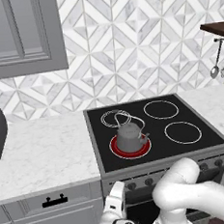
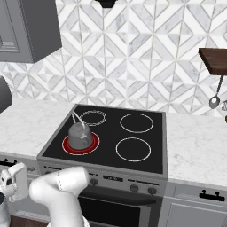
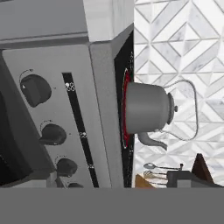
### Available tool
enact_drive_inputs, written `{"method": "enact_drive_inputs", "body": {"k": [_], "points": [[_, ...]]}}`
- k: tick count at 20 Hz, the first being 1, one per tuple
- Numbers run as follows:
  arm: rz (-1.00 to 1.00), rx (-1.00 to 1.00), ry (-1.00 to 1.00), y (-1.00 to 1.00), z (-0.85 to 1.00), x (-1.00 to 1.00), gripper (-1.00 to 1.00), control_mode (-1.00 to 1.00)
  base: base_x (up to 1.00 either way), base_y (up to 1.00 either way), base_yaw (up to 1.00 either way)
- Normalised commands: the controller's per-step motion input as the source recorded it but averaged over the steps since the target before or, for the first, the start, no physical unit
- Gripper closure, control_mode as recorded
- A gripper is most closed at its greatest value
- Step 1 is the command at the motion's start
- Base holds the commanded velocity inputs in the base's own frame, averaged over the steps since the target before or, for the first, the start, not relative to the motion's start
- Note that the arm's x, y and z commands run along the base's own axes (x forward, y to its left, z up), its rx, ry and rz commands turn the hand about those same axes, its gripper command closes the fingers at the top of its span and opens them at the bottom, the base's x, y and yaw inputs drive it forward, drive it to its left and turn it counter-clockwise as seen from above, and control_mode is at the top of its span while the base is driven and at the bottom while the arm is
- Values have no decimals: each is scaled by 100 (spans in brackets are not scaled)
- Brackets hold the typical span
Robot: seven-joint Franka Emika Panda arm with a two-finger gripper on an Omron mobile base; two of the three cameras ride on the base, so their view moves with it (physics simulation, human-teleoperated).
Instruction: Turn off the front left burner of the stove.
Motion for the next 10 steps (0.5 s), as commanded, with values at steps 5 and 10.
{"method": "enact_drive_inputs", "body": {"k": [5,10], "points": [[0,0,-7,38,-20,33,-100,-100,0,0,0],[3,0,0,25,-7,5,-100,-100,0,0,0]]}}
